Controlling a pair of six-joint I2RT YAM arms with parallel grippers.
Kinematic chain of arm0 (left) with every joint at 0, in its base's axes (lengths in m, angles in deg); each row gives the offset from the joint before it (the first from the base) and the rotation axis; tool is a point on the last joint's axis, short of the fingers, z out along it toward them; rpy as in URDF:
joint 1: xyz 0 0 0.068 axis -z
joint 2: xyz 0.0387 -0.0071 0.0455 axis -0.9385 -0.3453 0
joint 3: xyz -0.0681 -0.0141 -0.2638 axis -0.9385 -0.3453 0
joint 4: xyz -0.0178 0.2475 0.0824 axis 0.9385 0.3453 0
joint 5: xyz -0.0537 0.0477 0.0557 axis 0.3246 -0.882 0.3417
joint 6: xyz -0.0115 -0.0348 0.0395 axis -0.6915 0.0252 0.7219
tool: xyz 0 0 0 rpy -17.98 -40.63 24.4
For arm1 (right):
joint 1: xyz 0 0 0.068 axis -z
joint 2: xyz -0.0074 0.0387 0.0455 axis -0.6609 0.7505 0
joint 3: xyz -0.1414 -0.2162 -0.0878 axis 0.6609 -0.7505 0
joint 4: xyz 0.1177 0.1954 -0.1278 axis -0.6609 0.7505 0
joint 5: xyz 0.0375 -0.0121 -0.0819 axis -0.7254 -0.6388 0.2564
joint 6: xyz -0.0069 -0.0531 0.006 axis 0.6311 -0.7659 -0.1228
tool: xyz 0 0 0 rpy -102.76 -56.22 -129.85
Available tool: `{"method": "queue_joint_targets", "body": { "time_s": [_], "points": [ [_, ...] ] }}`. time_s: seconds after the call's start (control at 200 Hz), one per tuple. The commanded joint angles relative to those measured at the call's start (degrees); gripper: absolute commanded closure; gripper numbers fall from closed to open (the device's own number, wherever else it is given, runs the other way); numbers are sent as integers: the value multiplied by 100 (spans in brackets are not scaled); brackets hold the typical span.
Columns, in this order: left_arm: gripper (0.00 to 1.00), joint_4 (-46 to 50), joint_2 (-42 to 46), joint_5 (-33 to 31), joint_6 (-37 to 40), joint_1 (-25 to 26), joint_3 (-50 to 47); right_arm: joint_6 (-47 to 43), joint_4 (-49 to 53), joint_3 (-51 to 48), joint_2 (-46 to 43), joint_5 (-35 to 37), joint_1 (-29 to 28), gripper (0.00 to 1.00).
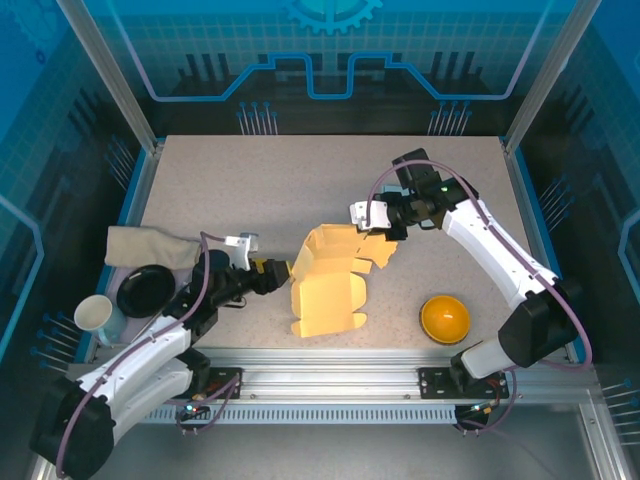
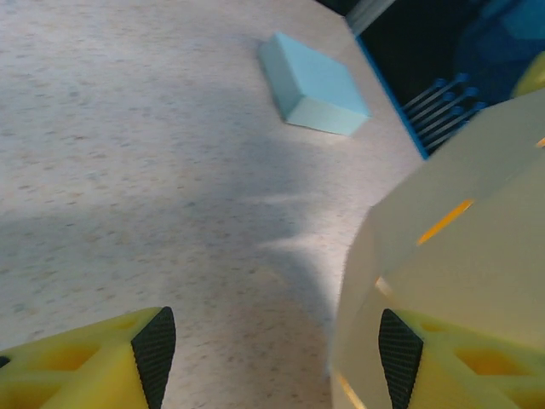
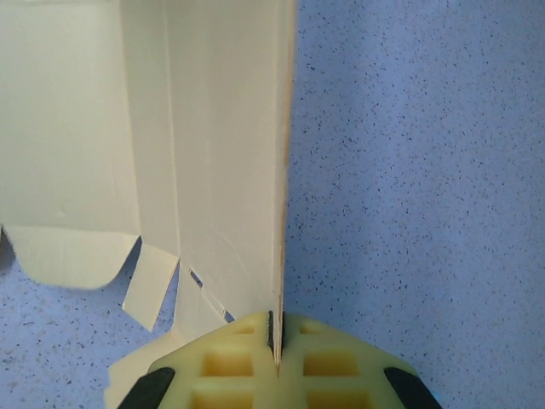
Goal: Fold the paper box
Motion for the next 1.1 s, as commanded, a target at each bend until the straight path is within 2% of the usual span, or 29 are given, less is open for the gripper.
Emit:
{"method": "queue_joint_targets", "body": {
  "time_s": [0.0,0.245,0.525,0.77,1.095],
  "points": [
    [32,-610,-131,624,-52,81,-31,53,104,111,-70,-431,78,100],
    [33,-434,-379,644,134,325,161,129,140,199,-166,-1019,298,100],
    [33,-323,-163,573,47,411,113,75,218,403,-201,-1305,707,100],
    [32,-369,35,715,-1,472,386,88,207,414,-158,-1313,707,100],
    [31,-39,512,537,1,469,437,87,157,337,-202,-1370,771,100]
  ]
}}
